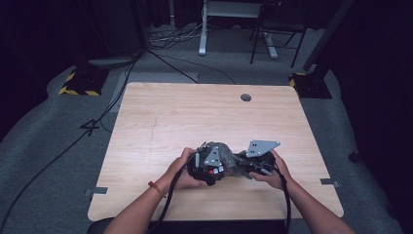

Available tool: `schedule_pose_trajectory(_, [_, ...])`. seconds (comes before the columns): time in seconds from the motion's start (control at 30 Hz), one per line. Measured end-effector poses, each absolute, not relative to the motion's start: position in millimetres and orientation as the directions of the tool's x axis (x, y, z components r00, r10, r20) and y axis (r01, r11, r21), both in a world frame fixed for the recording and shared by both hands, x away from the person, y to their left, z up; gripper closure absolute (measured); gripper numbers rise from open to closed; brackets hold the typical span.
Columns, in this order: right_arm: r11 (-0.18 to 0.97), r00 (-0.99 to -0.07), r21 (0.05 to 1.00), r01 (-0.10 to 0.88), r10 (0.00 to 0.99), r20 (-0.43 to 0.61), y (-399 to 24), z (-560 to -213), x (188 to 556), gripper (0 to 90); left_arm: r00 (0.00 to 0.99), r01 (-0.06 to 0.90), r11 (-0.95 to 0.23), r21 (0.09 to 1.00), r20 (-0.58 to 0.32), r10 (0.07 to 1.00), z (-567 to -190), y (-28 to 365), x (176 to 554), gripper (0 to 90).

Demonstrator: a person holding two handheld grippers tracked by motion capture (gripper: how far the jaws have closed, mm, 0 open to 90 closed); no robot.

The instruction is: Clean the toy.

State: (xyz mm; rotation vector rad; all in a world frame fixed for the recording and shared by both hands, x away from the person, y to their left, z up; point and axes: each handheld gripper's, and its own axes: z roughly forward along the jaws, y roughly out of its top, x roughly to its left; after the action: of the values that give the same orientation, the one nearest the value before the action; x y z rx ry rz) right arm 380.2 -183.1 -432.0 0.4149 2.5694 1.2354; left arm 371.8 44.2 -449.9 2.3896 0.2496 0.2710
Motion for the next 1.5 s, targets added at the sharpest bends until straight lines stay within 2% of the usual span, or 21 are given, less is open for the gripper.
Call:
schedule_pose_trajectory(0.13, [0.634,-0.93,0.76,0.144,0.35,-0.116,-187.8,-438.5,380.0,78.9,0.954,0.102,-0.71,0.697,0.132,0.267,-443.4,51.2,372.3,33.6])
schedule_pose_trajectory(0.4, [0.633,-0.952,0.77,0.081,0.278,-0.129,-181.0,-434.1,368.0,78.9,0.947,0.138,-0.711,0.689,0.119,0.298,-446.1,60.0,376.7,33.5])
schedule_pose_trajectory(0.67, [0.567,-0.947,0.823,0.032,0.28,-0.157,-175.3,-420.8,359.3,78.8,0.956,0.13,-0.723,0.679,0.109,0.274,-451.7,47.3,374.3,33.5])
schedule_pose_trajectory(0.8, [0.567,-0.934,0.824,0.029,0.308,-0.179,-175.3,-419.8,361.6,78.7,0.962,0.115,-0.732,0.671,0.109,0.251,-453.0,40.8,370.9,33.5])
schedule_pose_trajectory(1.07, [0.609,-0.913,0.787,0.099,0.37,-0.171,-185.0,-429.8,378.0,78.8,0.962,0.093,-0.708,0.7,0.121,0.246,-441.8,45.6,367.0,33.5])
schedule_pose_trajectory(1.27, [0.645,-0.929,0.758,0.095,0.331,-0.166,-185.4,-435.6,375.8,78.9,0.95,0.113,-0.675,0.729,0.12,0.289,-432.5,60.1,370.8,33.5])
schedule_pose_trajectory(1.5, [0.622,-0.941,0.781,0.057,0.296,-0.167,-181.3,-428.9,365.8,78.9,0.942,0.131,-0.684,0.717,0.124,0.311,-434.8,68.0,376.4,33.5])
